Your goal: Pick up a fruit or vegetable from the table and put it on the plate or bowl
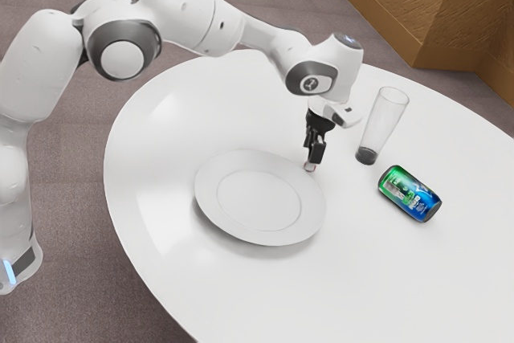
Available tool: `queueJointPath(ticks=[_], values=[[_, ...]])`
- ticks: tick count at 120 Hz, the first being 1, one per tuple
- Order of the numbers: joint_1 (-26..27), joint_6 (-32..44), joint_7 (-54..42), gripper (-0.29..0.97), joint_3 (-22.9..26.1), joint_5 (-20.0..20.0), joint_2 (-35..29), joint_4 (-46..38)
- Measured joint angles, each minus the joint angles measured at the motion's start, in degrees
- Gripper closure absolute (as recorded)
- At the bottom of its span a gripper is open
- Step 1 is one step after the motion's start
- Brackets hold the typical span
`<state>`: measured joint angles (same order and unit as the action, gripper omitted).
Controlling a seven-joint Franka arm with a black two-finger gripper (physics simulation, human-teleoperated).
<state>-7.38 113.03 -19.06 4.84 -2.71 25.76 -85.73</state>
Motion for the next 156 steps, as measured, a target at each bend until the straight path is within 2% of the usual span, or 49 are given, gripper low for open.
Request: queueJointPath(ticks=[30,57,65,98,110,131,156], values=[[-0.61,0.18,-0.35,0.03,-0.01,0.25,1.24,0.78],[-0.62,0.27,-0.34,0.42,-0.01,1.99,2.26,1.22],[-0.62,0.30,-0.26,0.48,0.00,2.24,2.31,1.23],[-0.62,0.33,0.78,0.51,0.00,2.47,1.93,2.03],[-0.58,-0.93,1.49,0.52,0.24,2.44,-0.58,2.05],[0.01,-7.09,2.54,0.51,3.31,3.20,-4.11,1.58],[-0.10,-17.13,3.34,0.52,3.68,5.01,-5.91,-1.88]])
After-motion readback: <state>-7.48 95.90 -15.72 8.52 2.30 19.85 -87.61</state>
